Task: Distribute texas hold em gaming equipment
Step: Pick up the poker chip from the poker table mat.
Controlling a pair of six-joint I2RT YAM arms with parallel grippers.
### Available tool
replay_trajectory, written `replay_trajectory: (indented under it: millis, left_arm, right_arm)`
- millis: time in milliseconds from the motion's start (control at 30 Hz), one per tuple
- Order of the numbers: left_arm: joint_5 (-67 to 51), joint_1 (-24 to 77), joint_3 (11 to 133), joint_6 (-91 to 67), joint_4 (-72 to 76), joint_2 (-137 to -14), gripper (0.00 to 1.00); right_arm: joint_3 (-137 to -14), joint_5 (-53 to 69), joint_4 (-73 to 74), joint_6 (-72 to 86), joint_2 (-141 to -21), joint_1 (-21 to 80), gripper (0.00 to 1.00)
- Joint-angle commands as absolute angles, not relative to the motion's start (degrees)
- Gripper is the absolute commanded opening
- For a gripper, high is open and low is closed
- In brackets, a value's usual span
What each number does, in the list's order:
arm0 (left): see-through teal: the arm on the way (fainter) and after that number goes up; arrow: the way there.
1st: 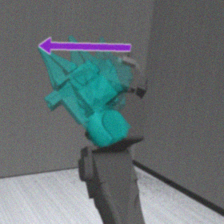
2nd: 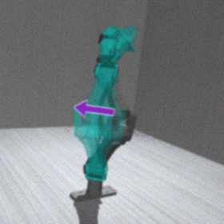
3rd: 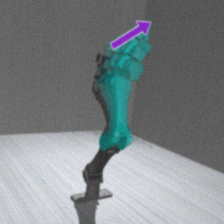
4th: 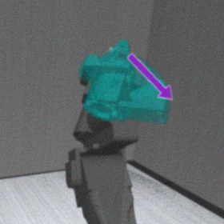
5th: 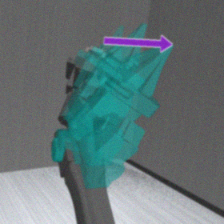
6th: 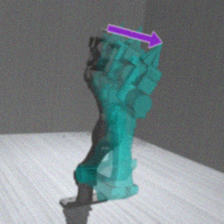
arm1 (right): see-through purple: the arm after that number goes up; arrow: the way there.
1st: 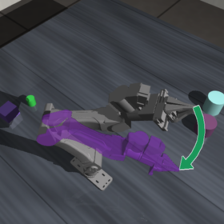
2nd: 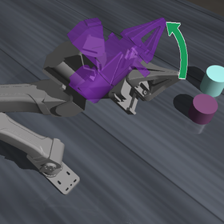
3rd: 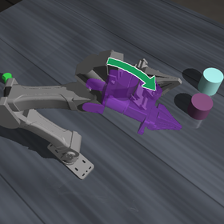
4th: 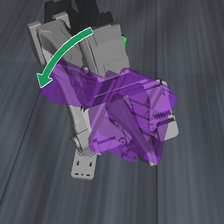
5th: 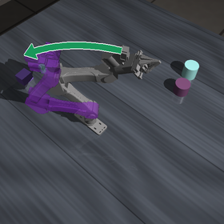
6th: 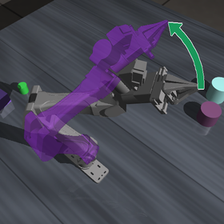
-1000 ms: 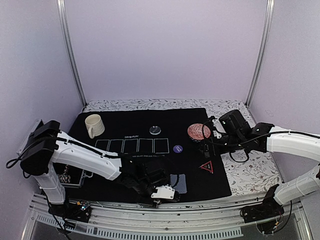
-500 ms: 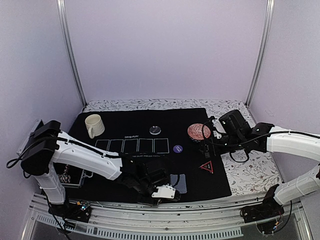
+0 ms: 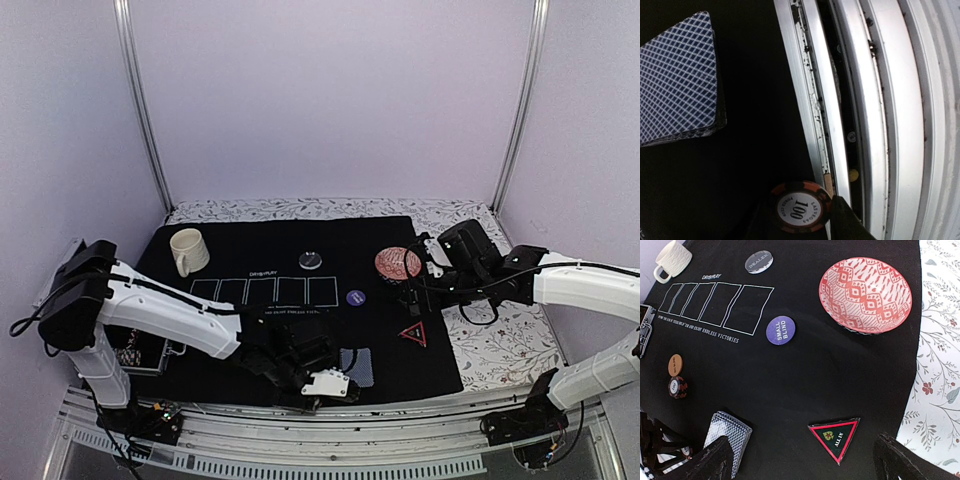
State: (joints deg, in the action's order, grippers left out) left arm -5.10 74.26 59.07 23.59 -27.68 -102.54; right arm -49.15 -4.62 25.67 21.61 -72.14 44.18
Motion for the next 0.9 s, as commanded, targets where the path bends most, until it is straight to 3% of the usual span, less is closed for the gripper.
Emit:
replay_trajectory:
  millis: [0,233,500,700,867]
  left_arm:
    - [-6.36,74.41,57.81,21.76,-28.04,-99.23,0.31]
    - [-7.81,73.32,56.87,18.75,-27.81,-95.91,0.3]
    - [-7.8,62.06,60.38,5.87,-31.36,-90.32,0.29]
    - [-1.81,56.34,59.36,-5.58,-39.44,-85.34,0.3]
    - [-0.28,55.11,58.76,-7.95,-40.2,-88.16,0.3]
  right_arm:
    - [-50.0,-6.1,26.02,21.16,-71.94,44.01,0.99]
    - [-49.95,-6.07,26.03,21.1,-71.81,44.0,0.99]
    - [-50.07,-6.5,26.22,21.01,-71.13,43.99,0.99]
    - [-49.94,-7.01,26.46,21.27,-70.92,43.95,0.99]
    - [-50.96,-7.0,26.32,20.88,-72.24,43.97,0.99]
